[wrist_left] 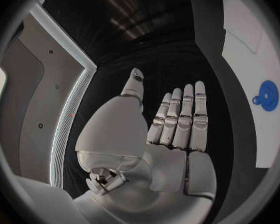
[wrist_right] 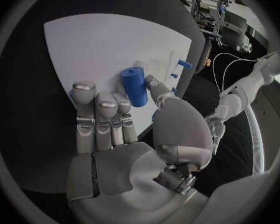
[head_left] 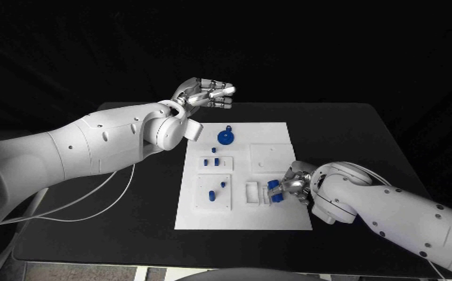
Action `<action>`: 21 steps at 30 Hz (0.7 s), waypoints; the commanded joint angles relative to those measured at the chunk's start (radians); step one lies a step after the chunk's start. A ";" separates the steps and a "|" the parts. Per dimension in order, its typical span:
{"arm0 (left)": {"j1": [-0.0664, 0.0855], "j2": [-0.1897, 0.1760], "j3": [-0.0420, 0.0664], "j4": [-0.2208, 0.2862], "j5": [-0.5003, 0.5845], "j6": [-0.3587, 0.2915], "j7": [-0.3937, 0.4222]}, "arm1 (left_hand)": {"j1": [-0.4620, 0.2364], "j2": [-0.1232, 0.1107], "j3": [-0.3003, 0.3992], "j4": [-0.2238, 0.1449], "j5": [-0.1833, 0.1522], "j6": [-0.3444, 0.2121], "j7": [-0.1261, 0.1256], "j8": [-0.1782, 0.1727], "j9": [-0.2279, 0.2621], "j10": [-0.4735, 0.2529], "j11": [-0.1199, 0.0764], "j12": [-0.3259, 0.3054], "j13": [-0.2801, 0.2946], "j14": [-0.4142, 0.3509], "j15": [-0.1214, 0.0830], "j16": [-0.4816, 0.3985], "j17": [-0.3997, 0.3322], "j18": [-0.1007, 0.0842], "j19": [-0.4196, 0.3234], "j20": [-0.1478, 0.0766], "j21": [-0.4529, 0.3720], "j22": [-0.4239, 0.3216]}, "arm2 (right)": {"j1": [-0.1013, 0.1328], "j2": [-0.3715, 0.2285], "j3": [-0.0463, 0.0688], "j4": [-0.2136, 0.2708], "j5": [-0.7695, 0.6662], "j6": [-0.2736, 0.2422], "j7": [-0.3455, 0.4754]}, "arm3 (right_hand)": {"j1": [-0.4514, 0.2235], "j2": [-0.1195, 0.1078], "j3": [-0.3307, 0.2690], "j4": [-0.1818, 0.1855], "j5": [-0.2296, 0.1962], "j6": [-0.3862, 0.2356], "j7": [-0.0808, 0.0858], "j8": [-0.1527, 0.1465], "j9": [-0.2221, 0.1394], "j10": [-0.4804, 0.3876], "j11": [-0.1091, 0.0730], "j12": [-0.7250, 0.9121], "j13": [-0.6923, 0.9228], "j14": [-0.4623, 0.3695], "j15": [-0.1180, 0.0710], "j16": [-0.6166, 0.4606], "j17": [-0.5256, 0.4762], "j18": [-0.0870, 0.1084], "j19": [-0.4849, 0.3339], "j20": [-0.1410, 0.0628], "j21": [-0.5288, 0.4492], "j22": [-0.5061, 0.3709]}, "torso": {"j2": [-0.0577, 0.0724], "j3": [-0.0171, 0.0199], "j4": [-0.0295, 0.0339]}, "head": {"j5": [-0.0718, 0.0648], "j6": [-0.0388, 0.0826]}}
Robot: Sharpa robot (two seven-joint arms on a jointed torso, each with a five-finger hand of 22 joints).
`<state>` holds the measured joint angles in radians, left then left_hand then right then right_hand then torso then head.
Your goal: Assemble the parts on the task board
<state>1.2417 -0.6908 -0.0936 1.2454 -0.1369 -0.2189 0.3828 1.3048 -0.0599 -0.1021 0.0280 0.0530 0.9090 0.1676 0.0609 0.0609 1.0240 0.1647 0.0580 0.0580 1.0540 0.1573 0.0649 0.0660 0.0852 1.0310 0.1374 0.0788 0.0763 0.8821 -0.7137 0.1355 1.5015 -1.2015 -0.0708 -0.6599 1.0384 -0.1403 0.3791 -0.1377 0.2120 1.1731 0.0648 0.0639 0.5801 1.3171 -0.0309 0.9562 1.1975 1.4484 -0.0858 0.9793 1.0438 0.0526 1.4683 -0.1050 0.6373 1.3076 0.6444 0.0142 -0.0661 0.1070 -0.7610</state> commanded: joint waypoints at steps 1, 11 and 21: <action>0.001 0.002 0.001 0.003 0.001 0.017 0.000 | 0.000 0.009 0.002 -0.006 -0.003 -0.007 0.003 0.001 -0.001 -0.007 0.001 0.006 0.001 -0.008 0.001 -0.004 0.001 0.003 -0.003 0.007 0.000 0.001 | -0.002 -0.016 0.005 0.018 0.096 -0.049 -0.007 | 0.072 0.081 0.075 -0.084 -0.006 0.013 -0.001 0.000 -0.499 0.006 -0.001 0.006 -0.001 0.003 -0.003 -0.006 -0.002 0.007 0.026 -0.005 -0.001 0.074 | 0.000 0.0002 0.0002 | -0.001 0.000; 0.001 0.001 0.001 0.002 -0.001 0.016 -0.008 | -0.004 0.012 0.002 -0.010 -0.002 -0.015 0.004 0.000 -0.002 -0.010 0.002 0.006 0.001 -0.011 0.002 -0.004 0.001 0.005 -0.003 0.008 0.002 0.001 | 0.004 -0.048 0.034 0.088 0.177 -0.055 -0.005 | 0.080 0.091 0.038 -0.076 0.004 0.057 -0.016 0.000 -0.495 0.011 -0.010 0.008 -0.002 0.003 -0.009 -0.005 -0.003 0.002 0.028 -0.011 0.002 0.075 | 0.000 0.0013 0.0007 | 0.000 0.004; 0.001 0.002 0.001 0.001 -0.008 0.016 -0.014 | -0.005 0.012 0.004 -0.010 -0.002 -0.016 0.004 0.000 -0.001 -0.011 0.003 0.006 0.001 -0.012 0.003 -0.004 0.001 0.007 -0.002 0.008 0.003 0.002 | 0.004 -0.034 0.038 0.107 0.189 -0.029 -0.010 | 0.075 0.097 0.018 -0.071 0.004 0.059 -0.019 0.000 -0.494 0.011 -0.011 0.007 -0.001 0.003 -0.011 -0.004 -0.001 0.000 0.029 -0.013 0.003 0.075 | 0.000 -0.0005 0.0002 | 0.000 0.002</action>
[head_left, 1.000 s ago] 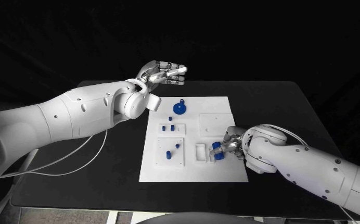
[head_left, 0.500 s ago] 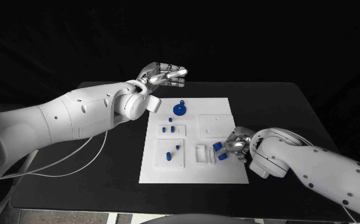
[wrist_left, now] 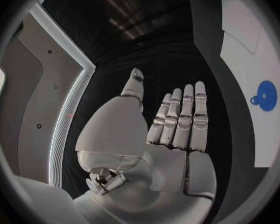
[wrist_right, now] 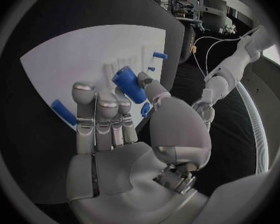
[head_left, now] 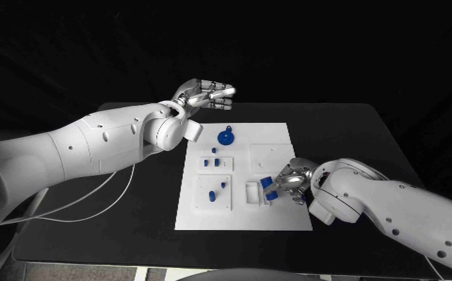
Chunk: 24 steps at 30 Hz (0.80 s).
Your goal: Assemble the parts on the task board
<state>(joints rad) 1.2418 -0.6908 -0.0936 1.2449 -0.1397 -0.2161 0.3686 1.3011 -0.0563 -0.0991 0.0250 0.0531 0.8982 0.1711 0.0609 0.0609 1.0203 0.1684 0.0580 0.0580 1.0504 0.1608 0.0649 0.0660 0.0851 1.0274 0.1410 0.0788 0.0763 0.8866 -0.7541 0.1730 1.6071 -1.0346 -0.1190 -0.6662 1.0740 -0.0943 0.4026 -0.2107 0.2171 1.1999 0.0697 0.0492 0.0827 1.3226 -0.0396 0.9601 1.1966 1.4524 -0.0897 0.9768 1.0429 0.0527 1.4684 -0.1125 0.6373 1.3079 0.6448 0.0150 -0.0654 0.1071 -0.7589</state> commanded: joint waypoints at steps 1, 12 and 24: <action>0.001 0.002 0.001 0.001 -0.005 0.013 0.000 | -0.002 0.008 0.001 -0.007 -0.002 -0.005 0.000 0.000 -0.001 -0.007 -0.001 0.006 0.001 -0.009 0.000 -0.004 0.001 0.007 0.002 0.005 0.003 0.001 | 0.000 0.011 0.000 -0.001 0.019 0.025 -0.005 | 0.038 0.051 -0.008 0.004 -0.001 0.032 -0.024 0.014 0.004 0.005 -0.003 0.002 -0.001 -0.001 -0.007 -0.001 0.000 0.000 0.029 -0.006 0.003 0.075 | 0.000 -0.0016 -0.0001 | -0.001 -0.001; 0.001 0.004 0.001 0.001 -0.006 0.019 -0.004 | -0.004 0.010 0.002 -0.005 -0.002 -0.007 0.001 0.000 -0.002 -0.009 -0.001 0.006 0.001 -0.012 0.001 -0.004 0.001 0.008 0.001 0.006 0.004 0.001 | 0.000 0.069 -0.019 -0.035 -0.114 0.075 -0.017 | 0.017 0.043 -0.063 0.071 -0.015 0.034 -0.030 0.014 0.002 0.013 -0.005 0.009 0.004 0.000 -0.007 0.003 0.005 -0.001 0.031 -0.006 0.011 0.077 | 0.001 -0.0008 0.0023 | 0.000 -0.002; 0.001 0.005 0.001 0.001 -0.006 0.025 -0.008 | -0.006 0.010 0.001 -0.005 -0.002 -0.009 0.001 0.000 -0.002 -0.010 0.000 0.006 0.001 -0.013 0.002 -0.004 0.001 0.009 0.000 0.007 0.004 0.001 | 0.000 0.110 -0.044 -0.083 -0.199 0.084 -0.011 | -0.001 0.017 -0.071 0.182 -0.049 0.038 -0.031 0.014 0.000 0.021 -0.005 0.018 0.011 0.001 -0.008 0.011 0.011 -0.002 0.033 -0.007 0.023 0.079 | 0.001 0.0006 0.0009 | 0.007 -0.005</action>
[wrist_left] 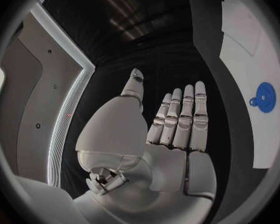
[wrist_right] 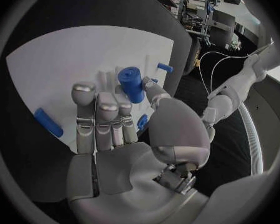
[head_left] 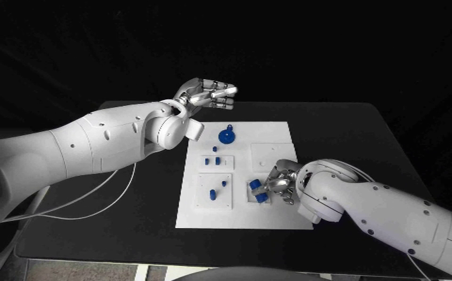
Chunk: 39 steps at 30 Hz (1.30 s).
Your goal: Assemble the parts on the task board
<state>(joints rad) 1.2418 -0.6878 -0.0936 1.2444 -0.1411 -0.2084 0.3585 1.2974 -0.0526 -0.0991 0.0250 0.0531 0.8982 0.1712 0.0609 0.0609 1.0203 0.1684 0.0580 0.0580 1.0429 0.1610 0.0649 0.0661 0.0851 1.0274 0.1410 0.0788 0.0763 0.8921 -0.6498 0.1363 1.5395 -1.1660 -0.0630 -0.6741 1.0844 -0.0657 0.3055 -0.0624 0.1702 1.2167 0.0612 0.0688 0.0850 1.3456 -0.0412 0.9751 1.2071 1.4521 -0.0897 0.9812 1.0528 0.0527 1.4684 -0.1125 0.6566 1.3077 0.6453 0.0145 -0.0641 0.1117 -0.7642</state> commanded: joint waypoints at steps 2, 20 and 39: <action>0.001 0.002 0.001 0.002 -0.004 0.018 0.001 | -0.003 0.008 0.001 -0.004 -0.002 -0.010 0.001 0.000 -0.002 -0.011 0.000 0.006 0.001 -0.007 0.002 -0.004 0.001 0.009 -0.001 0.007 0.004 0.001 | -0.006 0.010 -0.009 -0.021 -0.075 0.026 -0.002 | -0.028 -0.013 0.039 0.052 -0.009 0.020 -0.023 -0.005 -0.003 -0.001 -0.003 0.002 0.001 0.002 -0.008 0.006 0.001 -0.002 0.033 -0.007 0.004 0.079 | 0.000 0.0012 -0.0006 | 0.002 0.000; 0.001 0.004 0.001 0.001 -0.004 0.022 -0.003 | -0.006 0.008 0.001 -0.002 -0.002 -0.013 0.002 0.000 -0.002 -0.013 0.001 0.006 0.001 -0.010 0.003 -0.004 0.001 0.010 -0.001 0.008 0.004 0.001 | -0.006 0.032 -0.014 -0.037 -0.078 0.056 0.005 | -0.089 -0.115 0.049 0.225 -0.121 0.019 -0.019 -0.005 0.003 -0.003 0.000 -0.007 -0.005 0.000 -0.008 0.002 0.000 0.000 0.033 -0.007 -0.001 0.078 | 0.000 0.0005 -0.0009 | 0.005 0.000; 0.001 0.000 0.001 0.001 -0.004 0.025 -0.006 | -0.008 0.011 0.000 0.001 -0.002 -0.016 0.002 0.000 -0.002 -0.014 0.001 0.006 0.001 -0.011 0.004 -0.004 0.001 0.011 -0.002 0.009 0.004 0.001 | -0.007 -0.003 -0.015 0.016 -0.038 0.068 0.021 | -0.060 -0.081 -0.208 0.343 -0.122 0.013 -0.019 -0.004 0.001 0.000 0.000 -0.018 0.001 0.002 -0.010 -0.006 0.011 -0.004 0.034 -0.012 -0.001 0.079 | 0.000 0.0006 -0.0008 | 0.010 -0.001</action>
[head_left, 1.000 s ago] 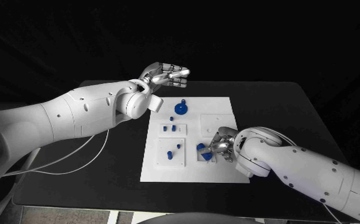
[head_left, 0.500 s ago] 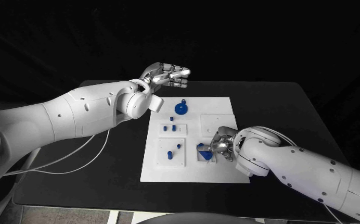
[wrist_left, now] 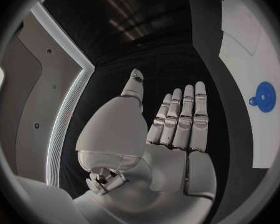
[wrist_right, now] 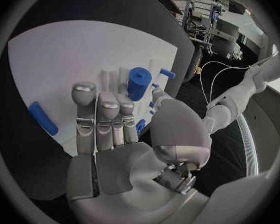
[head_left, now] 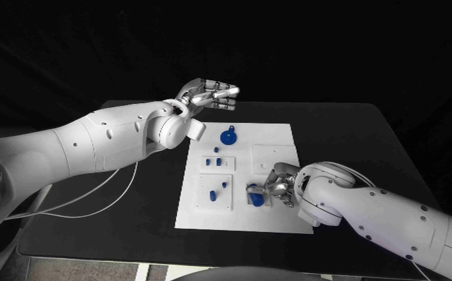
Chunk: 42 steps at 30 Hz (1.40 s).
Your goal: Assemble the parts on the task board
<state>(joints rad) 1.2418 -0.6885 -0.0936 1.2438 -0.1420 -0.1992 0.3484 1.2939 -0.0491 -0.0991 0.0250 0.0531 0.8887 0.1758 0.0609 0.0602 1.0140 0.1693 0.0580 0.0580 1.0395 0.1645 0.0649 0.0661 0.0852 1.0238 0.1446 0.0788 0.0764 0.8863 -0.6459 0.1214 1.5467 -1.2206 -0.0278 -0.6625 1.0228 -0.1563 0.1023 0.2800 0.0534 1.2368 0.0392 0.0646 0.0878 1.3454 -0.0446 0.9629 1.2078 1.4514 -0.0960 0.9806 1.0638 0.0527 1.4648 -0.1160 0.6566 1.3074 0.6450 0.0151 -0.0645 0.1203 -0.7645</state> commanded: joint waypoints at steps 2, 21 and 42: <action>0.001 -0.001 0.001 0.002 -0.004 0.017 0.004 | -0.005 0.007 0.000 0.001 -0.002 -0.009 -0.002 -0.001 -0.001 -0.008 0.001 0.006 0.001 -0.008 0.001 -0.004 0.001 0.011 0.001 0.006 0.004 0.001 | -0.001 -0.016 0.001 0.015 0.017 0.033 0.011 | 0.004 0.014 -0.003 0.000 -0.005 -0.008 0.004 0.000 -0.002 -0.002 0.003 -0.009 -0.002 0.002 -0.004 -0.009 -0.002 -0.003 0.037 -0.008 -0.005 0.078 | 0.000 0.0005 -0.0004 | 0.002 -0.001; 0.001 -0.006 0.001 0.002 -0.004 0.017 0.002 | -0.006 0.008 0.000 0.002 -0.002 -0.007 -0.003 0.000 -0.001 -0.008 0.001 0.006 0.001 -0.009 0.001 -0.004 0.001 0.011 0.001 0.006 0.004 0.001 | -0.002 -0.063 0.010 0.052 0.019 0.074 0.048 | 0.055 0.037 0.018 -0.086 -0.003 -0.004 0.004 0.000 0.002 -0.001 0.004 -0.009 -0.002 0.004 -0.002 -0.012 -0.002 -0.002 0.036 -0.005 -0.008 0.078 | 0.000 -0.0001 -0.0010 | 0.003 -0.003; 0.001 -0.005 0.001 0.000 -0.004 0.019 -0.002 | -0.006 0.008 0.000 0.002 -0.002 -0.007 -0.003 0.000 -0.001 -0.008 0.001 0.006 0.001 -0.009 0.001 -0.004 0.001 0.011 0.001 0.006 0.004 0.001 | -0.012 -0.070 0.010 0.075 0.018 0.111 0.086 | 0.083 0.033 0.015 -0.148 -0.004 0.006 0.003 0.000 0.003 0.003 0.003 0.001 0.001 0.005 -0.001 -0.006 0.001 -0.002 0.037 -0.004 0.000 0.080 | 0.000 -0.0004 -0.0011 | 0.005 -0.007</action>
<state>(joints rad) 1.2418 -0.6956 -0.0936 1.2428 -0.1425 -0.1938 0.3417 1.2905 -0.0458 -0.0990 0.0250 0.0531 0.8858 0.1729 0.0609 0.0603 1.0140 0.1693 0.0580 0.0580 1.0396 0.1645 0.0649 0.0661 0.0852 1.0238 0.1446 0.0788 0.0764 0.8760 -0.7151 0.1316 1.6210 -1.1990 0.0550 -0.5912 1.0966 -0.1227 0.1164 0.1363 0.0535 1.2334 0.0427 0.0644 0.0894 1.3454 -0.0446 0.9600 1.2069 1.4515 -0.0958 0.9717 1.0633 0.0528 1.4648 -0.1160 0.6526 1.3073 0.6449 0.0146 -0.0651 0.1249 -0.7717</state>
